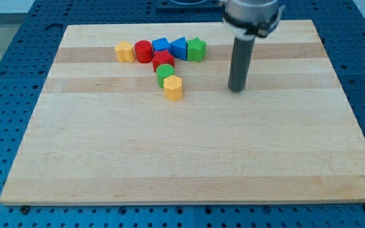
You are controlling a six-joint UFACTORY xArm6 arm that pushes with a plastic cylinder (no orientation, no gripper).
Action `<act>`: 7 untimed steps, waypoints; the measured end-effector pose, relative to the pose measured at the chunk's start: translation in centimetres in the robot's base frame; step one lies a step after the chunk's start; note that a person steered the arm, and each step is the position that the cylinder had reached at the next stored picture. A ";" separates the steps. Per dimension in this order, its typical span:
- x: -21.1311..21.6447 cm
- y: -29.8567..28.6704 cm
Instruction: Move the blue triangle closer to the yellow hexagon
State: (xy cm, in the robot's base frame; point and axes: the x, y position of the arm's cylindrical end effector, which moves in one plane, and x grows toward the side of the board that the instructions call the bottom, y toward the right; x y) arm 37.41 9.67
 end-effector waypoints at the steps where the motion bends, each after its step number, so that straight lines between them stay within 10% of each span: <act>1: -6.2 0.4; 3: -13.9 -7.2; 7: -1.8 -10.2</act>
